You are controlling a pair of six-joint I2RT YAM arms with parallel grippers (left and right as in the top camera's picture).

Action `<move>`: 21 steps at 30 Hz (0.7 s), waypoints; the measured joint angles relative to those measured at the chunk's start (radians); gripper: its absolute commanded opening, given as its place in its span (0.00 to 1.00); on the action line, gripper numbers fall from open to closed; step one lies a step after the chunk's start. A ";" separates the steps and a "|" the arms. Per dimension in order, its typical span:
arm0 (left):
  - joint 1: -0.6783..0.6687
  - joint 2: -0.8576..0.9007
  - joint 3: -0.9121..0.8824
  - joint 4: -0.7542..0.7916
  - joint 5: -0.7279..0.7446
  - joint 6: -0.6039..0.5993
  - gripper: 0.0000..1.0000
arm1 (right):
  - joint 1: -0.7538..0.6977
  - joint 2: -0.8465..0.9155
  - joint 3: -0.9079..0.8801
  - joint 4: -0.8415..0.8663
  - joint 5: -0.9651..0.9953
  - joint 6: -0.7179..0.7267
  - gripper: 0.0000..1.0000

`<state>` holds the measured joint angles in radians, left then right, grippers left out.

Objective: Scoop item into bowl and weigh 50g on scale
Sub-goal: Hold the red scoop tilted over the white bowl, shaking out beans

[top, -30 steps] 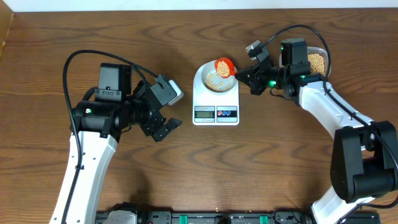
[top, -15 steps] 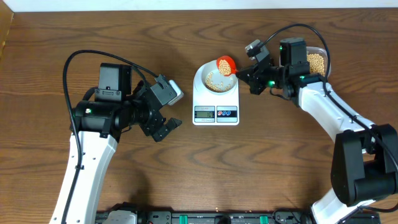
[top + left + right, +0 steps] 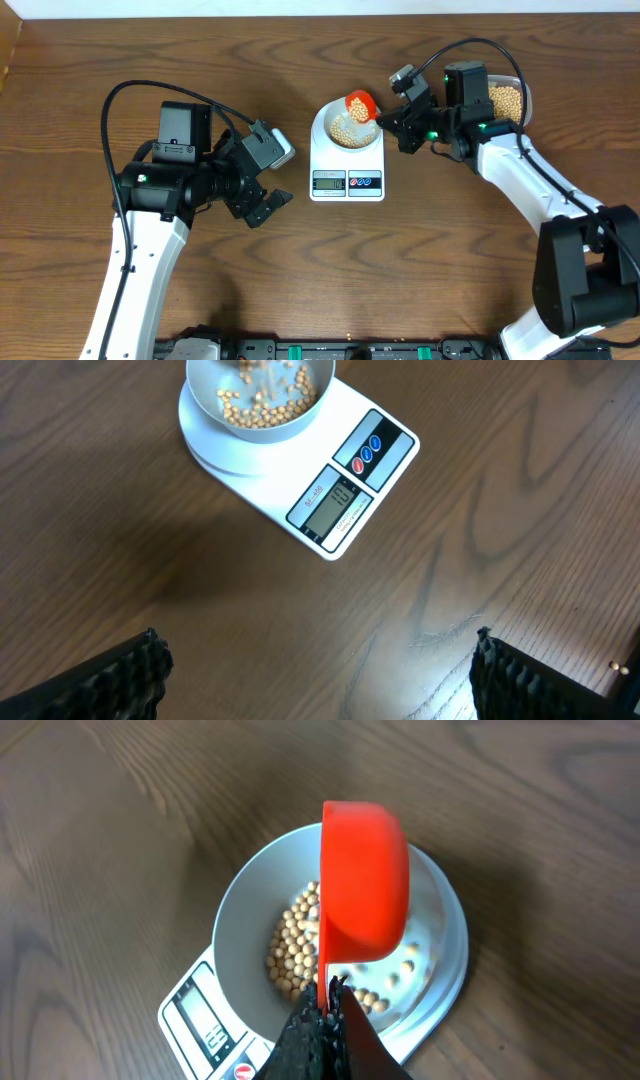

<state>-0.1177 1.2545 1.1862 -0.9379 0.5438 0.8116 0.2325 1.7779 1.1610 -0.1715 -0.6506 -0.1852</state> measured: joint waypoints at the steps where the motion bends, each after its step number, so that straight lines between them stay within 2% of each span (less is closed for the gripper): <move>1: 0.000 0.000 0.000 0.000 0.000 0.000 0.98 | 0.000 -0.002 0.000 0.000 0.002 0.000 0.01; 21: 0.000 0.000 0.000 0.000 0.000 0.000 0.98 | 0.014 -0.019 0.000 -0.024 0.023 -0.005 0.01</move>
<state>-0.1177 1.2545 1.1862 -0.9379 0.5438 0.8116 0.2462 1.7584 1.1610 -0.1951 -0.6273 -0.1898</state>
